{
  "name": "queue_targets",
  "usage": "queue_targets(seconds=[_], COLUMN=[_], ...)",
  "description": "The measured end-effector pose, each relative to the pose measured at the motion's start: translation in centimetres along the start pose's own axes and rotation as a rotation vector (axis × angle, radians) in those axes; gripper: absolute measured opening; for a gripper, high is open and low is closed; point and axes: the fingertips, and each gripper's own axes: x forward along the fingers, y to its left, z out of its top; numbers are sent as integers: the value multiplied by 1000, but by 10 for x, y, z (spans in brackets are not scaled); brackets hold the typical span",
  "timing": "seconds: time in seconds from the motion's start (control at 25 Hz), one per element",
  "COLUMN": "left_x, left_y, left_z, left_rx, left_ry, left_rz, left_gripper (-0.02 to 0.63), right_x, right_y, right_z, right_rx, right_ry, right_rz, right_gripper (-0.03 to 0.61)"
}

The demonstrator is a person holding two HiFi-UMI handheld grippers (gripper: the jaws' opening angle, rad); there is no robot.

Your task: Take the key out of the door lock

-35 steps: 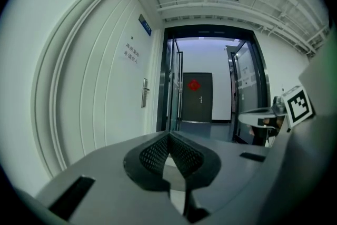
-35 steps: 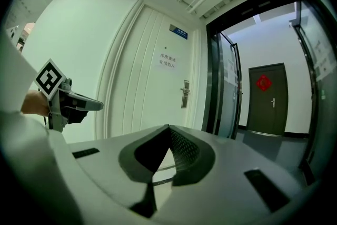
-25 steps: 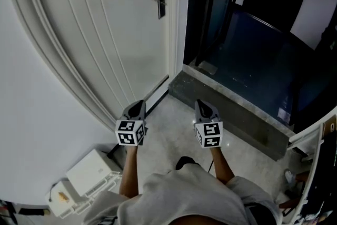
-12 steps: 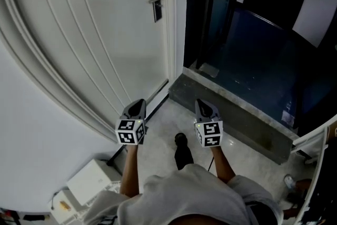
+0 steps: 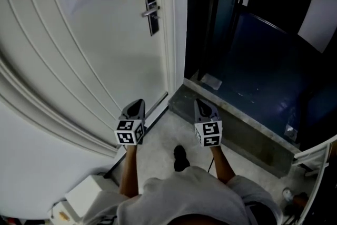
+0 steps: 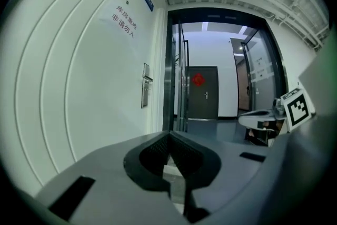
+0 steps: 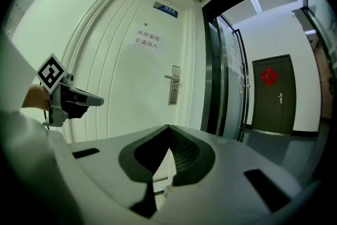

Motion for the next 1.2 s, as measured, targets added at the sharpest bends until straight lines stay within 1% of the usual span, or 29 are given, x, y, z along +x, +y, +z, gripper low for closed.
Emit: queue_targets(seconds=[0.28,0.48,0.6,0.84,1.0,1.2], left_x=[88,143,168,205,219,230], left_y=[30,51,62,77,87,104], left_z=[30,50,56,56,52,53], left_rx=[-4,-7,-11,-17,-30,-39], left_ry=[-11,-24,-22,-7,10,15], left_rz=[39,68,89,104,117,131], left_gripper=[18,18,18,18,18,18], right_x=[93,152,181,225,243,267], right_y=[-48,-73,-83,-94,-98,-94], right_z=[21,32,35,34,29,31], right_rx=[-8,-19,-29,-33,-18,-24], right_ry=[-6,-15,-18,-10,-3,5], right_rz=[39,71,92,120,126,148], right_gripper=[23,23,23,23,23,23])
